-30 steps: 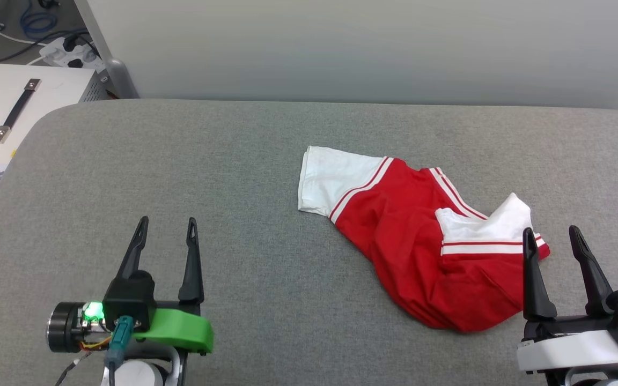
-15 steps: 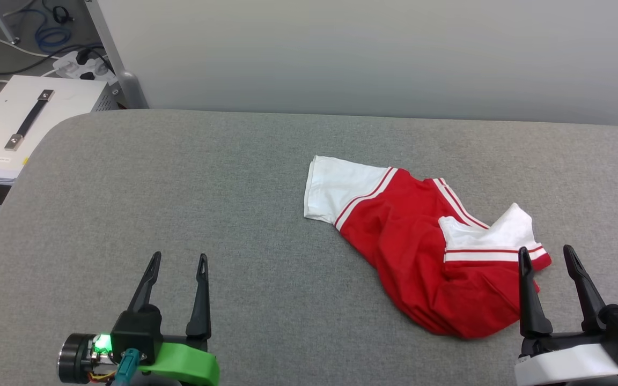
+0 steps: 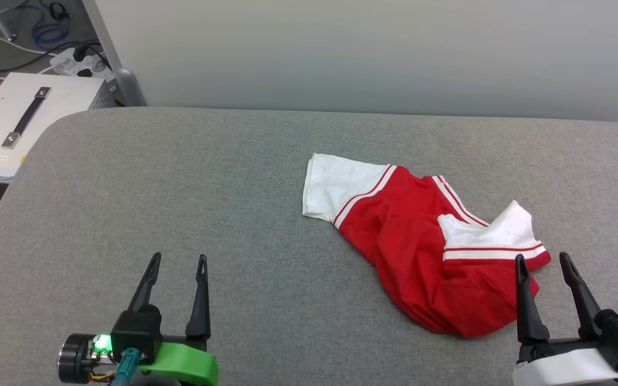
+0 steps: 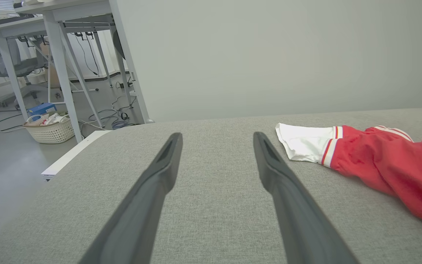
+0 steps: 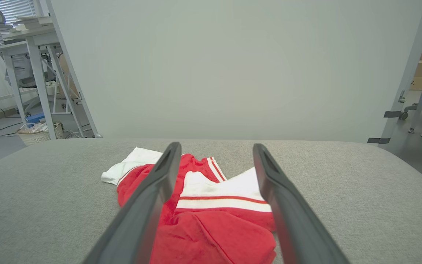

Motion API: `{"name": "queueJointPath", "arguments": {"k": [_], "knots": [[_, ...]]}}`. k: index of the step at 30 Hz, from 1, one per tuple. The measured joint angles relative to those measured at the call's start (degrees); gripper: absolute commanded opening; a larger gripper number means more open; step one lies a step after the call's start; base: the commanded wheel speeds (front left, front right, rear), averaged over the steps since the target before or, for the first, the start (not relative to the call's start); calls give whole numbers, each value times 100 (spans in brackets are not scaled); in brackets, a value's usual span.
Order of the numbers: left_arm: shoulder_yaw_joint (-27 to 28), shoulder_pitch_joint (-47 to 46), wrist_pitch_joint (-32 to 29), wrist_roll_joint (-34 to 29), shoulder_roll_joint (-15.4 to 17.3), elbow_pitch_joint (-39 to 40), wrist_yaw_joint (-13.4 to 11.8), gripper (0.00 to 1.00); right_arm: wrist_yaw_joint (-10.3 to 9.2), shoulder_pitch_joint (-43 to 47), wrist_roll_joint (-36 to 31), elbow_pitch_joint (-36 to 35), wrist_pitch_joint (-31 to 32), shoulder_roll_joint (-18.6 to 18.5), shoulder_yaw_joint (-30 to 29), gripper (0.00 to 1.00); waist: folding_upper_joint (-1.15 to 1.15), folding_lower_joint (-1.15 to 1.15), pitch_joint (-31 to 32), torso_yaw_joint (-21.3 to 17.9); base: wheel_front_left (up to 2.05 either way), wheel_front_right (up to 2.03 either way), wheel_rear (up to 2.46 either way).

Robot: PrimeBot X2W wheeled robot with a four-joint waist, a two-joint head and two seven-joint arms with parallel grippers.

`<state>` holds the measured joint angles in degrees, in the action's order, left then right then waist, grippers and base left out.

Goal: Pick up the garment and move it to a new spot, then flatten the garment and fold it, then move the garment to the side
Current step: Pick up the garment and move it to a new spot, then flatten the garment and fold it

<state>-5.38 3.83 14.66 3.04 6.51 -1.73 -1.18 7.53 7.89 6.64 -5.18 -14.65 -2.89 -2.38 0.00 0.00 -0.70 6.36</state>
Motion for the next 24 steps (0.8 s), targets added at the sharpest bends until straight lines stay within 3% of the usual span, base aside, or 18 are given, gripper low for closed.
{"name": "queueJointPath", "arguments": {"k": [11,15,19,24], "knots": [[88,24,0,-73,-100,-24,93,100,0,-49,-153,-131,0,0,-59,100,0,0,-11,-9,0,0,0],[92,19,1,-107,-132,-29,101,100,0,-476,-374,-399,0,-89,-143,100,0,0,-85,2,0,0,0],[111,1,0,-116,-153,-25,101,100,0,-1203,-381,-500,-3,-639,-99,100,0,0,-195,-1,0,0,0],[104,-98,0,-151,-170,-27,104,100,0,-2107,-34,-82,-9,-1585,356,100,0,0,-356,12,0,0,0]]}}
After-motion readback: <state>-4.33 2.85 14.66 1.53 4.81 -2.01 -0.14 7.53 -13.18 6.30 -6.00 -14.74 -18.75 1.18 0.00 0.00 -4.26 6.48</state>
